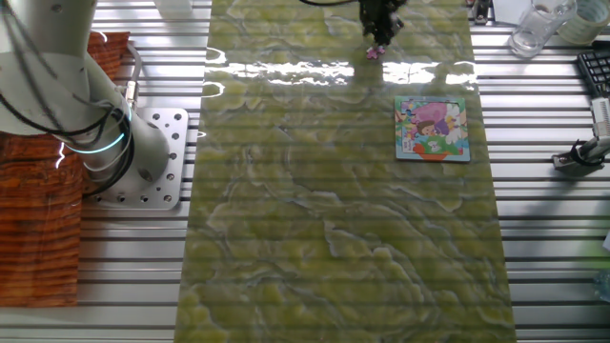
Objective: Assemble one piece of a puzzle
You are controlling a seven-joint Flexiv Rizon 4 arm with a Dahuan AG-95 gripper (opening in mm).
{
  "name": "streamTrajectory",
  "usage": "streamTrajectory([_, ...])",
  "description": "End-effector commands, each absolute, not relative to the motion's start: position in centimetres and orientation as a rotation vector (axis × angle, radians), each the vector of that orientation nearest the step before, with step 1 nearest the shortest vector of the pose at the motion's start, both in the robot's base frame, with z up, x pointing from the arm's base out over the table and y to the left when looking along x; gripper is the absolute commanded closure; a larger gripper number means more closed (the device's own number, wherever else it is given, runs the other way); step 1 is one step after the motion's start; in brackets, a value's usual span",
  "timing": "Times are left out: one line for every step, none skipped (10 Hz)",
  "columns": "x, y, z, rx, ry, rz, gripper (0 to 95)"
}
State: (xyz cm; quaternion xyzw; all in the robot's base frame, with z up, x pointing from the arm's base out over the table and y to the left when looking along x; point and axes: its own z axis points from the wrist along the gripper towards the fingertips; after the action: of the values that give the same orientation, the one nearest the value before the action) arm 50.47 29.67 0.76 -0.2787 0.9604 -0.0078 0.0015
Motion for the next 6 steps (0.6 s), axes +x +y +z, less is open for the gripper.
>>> streamTrajectory([51.3,28.3,2.5,-0.977,2.969,-0.094,57.0])
streamTrajectory([51.3,28.0,2.7,-0.978,2.965,-0.081,57.0])
streamTrajectory([51.3,27.7,2.8,-0.971,2.966,-0.077,57.0])
streamTrajectory([51.3,27.3,2.7,-0.974,2.967,-0.074,57.0])
streamTrajectory([51.3,27.1,2.6,-0.975,2.966,-0.074,57.0])
streamTrajectory([51.4,26.8,2.6,-0.971,2.965,-0.067,57.0])
